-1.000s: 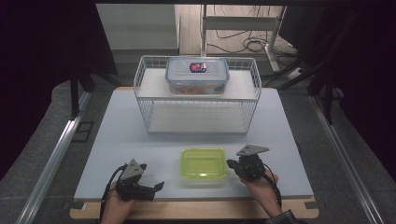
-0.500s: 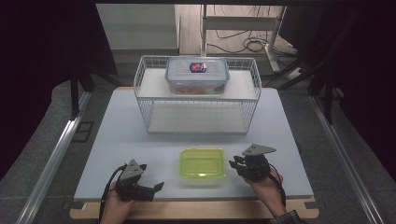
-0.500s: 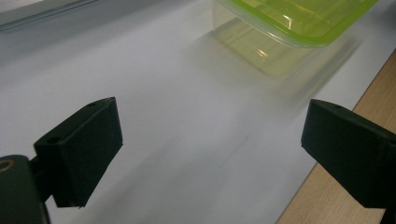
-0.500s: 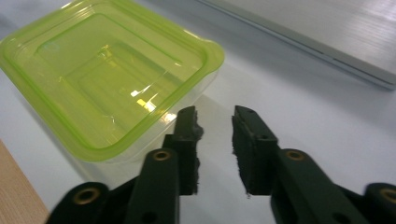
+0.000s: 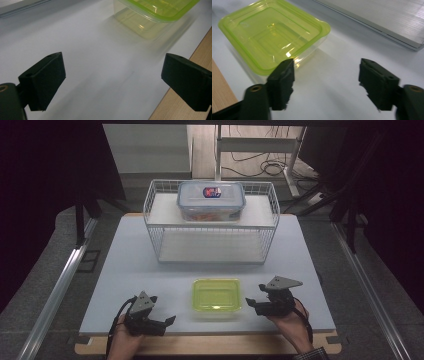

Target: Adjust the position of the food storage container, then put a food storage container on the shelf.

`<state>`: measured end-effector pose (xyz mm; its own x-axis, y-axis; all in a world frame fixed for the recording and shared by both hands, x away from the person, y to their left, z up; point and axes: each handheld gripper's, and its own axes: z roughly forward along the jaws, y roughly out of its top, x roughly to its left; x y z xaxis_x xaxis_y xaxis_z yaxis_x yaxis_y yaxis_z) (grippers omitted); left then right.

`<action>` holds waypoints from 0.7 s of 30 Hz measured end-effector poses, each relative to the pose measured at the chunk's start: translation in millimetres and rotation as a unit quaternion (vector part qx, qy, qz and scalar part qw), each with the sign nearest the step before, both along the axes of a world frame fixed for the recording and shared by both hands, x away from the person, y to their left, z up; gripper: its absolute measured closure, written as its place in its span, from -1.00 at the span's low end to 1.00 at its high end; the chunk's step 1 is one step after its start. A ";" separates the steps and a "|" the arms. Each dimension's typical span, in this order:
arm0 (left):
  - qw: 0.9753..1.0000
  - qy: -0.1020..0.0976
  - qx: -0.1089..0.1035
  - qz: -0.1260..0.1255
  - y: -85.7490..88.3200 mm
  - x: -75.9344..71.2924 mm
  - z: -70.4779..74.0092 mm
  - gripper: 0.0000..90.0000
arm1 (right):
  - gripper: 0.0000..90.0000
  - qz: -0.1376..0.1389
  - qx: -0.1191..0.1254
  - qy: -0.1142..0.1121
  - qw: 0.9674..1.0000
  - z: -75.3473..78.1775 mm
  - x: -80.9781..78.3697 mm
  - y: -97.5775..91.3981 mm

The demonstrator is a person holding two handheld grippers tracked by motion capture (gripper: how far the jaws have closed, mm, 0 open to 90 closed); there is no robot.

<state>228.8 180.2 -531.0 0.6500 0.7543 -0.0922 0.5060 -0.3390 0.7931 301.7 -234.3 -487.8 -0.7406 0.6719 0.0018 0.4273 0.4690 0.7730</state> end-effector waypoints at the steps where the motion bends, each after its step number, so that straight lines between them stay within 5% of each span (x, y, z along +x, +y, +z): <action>1: 1.000 0.000 0.000 0.000 -0.1 0.0 -0.1 -0.88 | -0.50 -0.001 -0.001 -0.001 1.000 -0.4 0.4 -1.0; 8: 1.000 -0.002 0.002 -0.001 -0.4 0.0 -0.4 -0.88 | -0.72 -0.010 0.010 0.009 1.000 -6.2 4.7 -6.3; 21: 1.000 -0.002 0.002 -0.001 -0.7 0.2 -0.8 -0.89 | -0.85 -0.021 0.009 0.015 1.000 -8.9 7.7 -9.1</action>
